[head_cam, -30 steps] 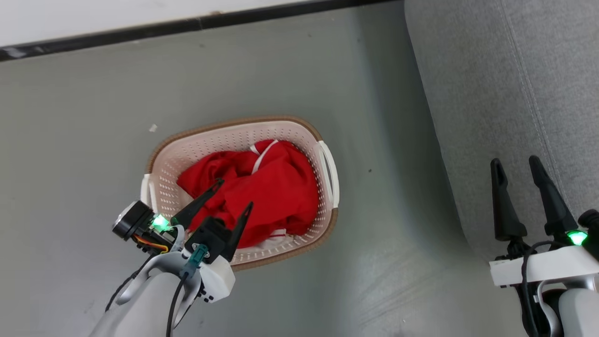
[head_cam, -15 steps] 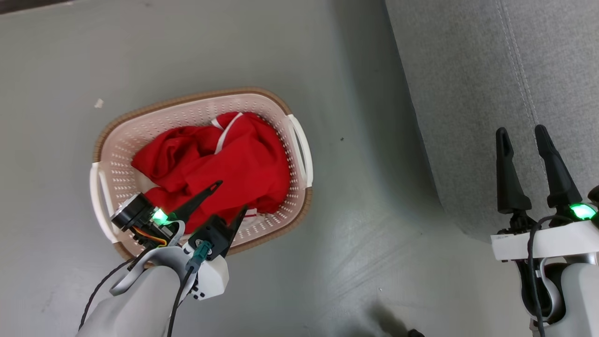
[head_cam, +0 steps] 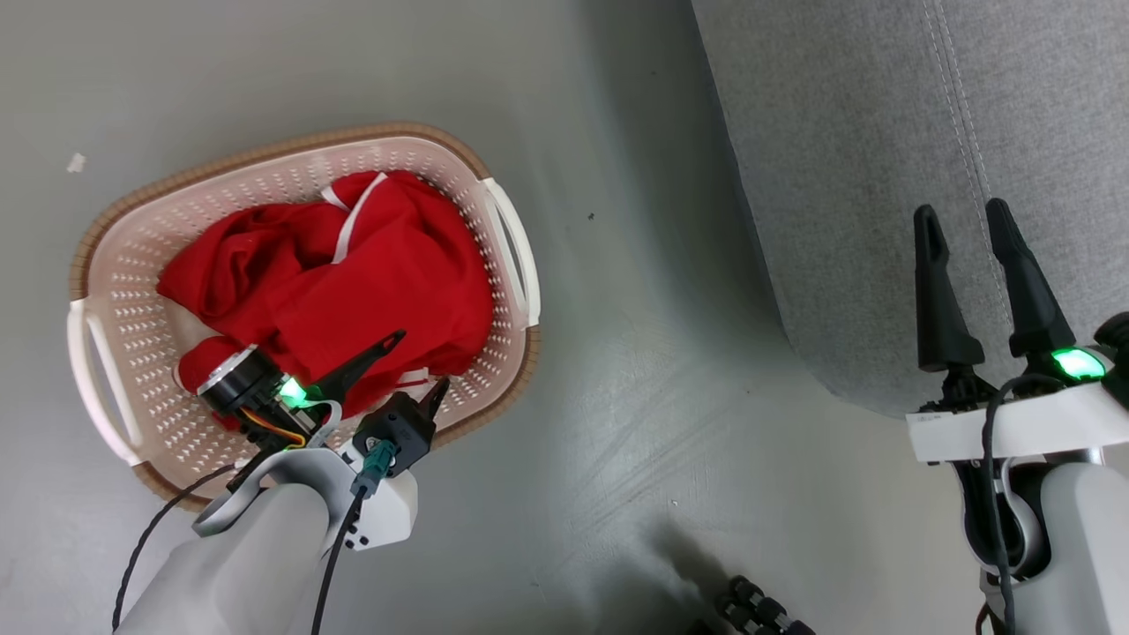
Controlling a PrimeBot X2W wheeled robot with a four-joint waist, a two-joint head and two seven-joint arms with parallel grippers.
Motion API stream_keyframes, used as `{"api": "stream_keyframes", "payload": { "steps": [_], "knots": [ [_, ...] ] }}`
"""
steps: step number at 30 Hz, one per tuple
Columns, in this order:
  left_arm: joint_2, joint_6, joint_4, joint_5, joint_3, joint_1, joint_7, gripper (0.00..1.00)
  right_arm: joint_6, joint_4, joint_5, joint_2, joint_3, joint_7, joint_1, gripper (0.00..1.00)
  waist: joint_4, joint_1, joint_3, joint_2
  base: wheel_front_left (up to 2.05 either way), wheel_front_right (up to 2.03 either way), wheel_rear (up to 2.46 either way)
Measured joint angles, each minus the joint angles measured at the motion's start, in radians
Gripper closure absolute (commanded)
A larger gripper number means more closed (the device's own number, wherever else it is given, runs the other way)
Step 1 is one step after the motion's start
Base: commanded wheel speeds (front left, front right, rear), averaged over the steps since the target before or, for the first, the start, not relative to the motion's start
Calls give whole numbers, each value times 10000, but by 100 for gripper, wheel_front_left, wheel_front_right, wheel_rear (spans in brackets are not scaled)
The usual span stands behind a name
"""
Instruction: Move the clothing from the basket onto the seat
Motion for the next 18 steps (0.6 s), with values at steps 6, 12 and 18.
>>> {"api": "stream_keyframes", "payload": {
  "steps": [6,12,18],
  "knots": [
    [4,111,328,192,10,-382,0,0,0,79,211,2,251,-2,-430,0,-310,0,436,0,0,0,0],
    [77,359,637,387,12,-740,19,0,0,117,290,2,385,-2,-696,0,-544,0,746,0,0,0,0],
    [199,460,1003,853,-267,-967,119,0,0,163,393,4,483,-2,-821,0,-755,0,1003,0,0,0,0]
  ]
}}
